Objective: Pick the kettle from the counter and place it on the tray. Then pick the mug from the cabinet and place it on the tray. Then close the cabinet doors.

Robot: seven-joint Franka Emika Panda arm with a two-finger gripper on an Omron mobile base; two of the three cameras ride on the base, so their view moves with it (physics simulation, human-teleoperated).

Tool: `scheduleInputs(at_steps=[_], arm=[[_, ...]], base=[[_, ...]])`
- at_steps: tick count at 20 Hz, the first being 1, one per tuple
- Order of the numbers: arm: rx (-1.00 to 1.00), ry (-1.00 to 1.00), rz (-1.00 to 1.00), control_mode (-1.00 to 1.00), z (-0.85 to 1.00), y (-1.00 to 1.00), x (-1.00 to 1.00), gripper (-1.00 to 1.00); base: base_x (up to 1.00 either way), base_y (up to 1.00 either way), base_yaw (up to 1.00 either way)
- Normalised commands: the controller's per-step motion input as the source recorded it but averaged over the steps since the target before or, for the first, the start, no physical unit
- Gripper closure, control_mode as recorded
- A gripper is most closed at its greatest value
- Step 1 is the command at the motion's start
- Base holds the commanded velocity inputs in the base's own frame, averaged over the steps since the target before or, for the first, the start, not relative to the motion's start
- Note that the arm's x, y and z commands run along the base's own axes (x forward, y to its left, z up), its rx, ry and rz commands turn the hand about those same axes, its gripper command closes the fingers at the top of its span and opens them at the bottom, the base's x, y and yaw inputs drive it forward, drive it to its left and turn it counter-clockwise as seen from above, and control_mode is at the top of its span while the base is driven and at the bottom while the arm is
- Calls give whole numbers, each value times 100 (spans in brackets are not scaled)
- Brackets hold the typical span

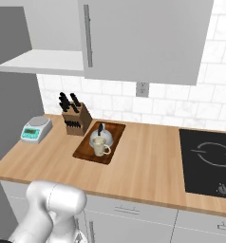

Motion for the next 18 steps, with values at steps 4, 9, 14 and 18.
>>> scheduleInputs(at_steps=[4, 9, 14, 18], arm=[[-22, 0, 3, -100, 0, 50, -30, -100], [-17, 1, 3, -100, 0, 33, -29, -100], [-10, 0, 2, -100, 0, 22, -22, -100], [-11, 1, 6, -100, 13, 28, -8, -100]], base=[[0, 0, 0], [0, 0, 0], [0, 0, 0], [0, 0, 0]])
